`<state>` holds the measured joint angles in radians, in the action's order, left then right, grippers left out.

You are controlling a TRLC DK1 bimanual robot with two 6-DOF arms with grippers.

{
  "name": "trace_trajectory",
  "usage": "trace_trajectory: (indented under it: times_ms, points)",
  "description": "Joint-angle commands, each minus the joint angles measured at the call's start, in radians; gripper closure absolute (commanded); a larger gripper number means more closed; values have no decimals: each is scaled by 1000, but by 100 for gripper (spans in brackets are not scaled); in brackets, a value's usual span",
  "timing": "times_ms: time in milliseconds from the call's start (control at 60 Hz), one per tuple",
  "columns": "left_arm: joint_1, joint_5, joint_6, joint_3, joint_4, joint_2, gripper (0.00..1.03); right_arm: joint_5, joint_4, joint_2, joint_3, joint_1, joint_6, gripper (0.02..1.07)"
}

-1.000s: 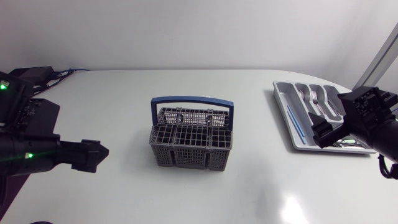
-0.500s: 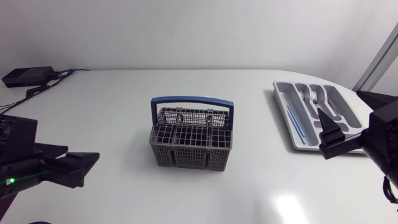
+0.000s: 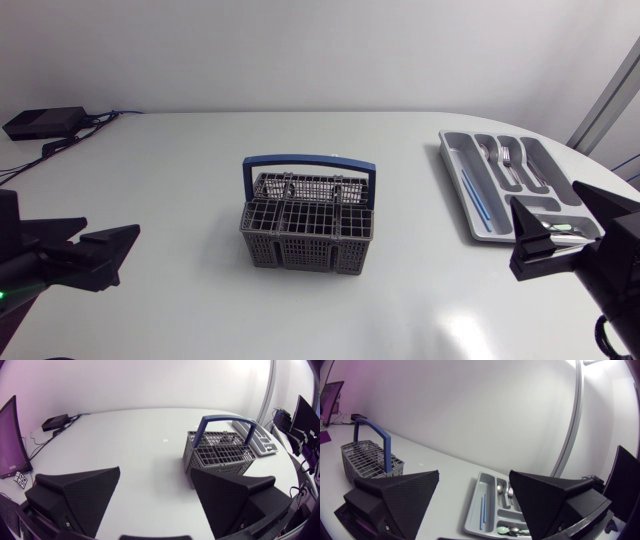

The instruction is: Unload the cutlery basket into the drawer organizer.

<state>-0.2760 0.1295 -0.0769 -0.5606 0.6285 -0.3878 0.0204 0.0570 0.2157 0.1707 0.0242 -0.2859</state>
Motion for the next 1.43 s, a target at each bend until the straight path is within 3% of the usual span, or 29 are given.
trace_trajectory:
  times_ms: [0,400,1183,1417]
  points:
    - [17,2,23,34,-35,13,4,-13,-13,-40,-45,-8,80,6]
    - [87,-19,52,160,-211,108,4,-20,-57,-216,-171,-24,286,6]
    - [276,-129,77,560,-627,387,4,-20,-57,-216,-171,-24,286,6]
    - [276,-130,77,561,-628,388,4,-20,-57,-216,-171,-24,286,6]
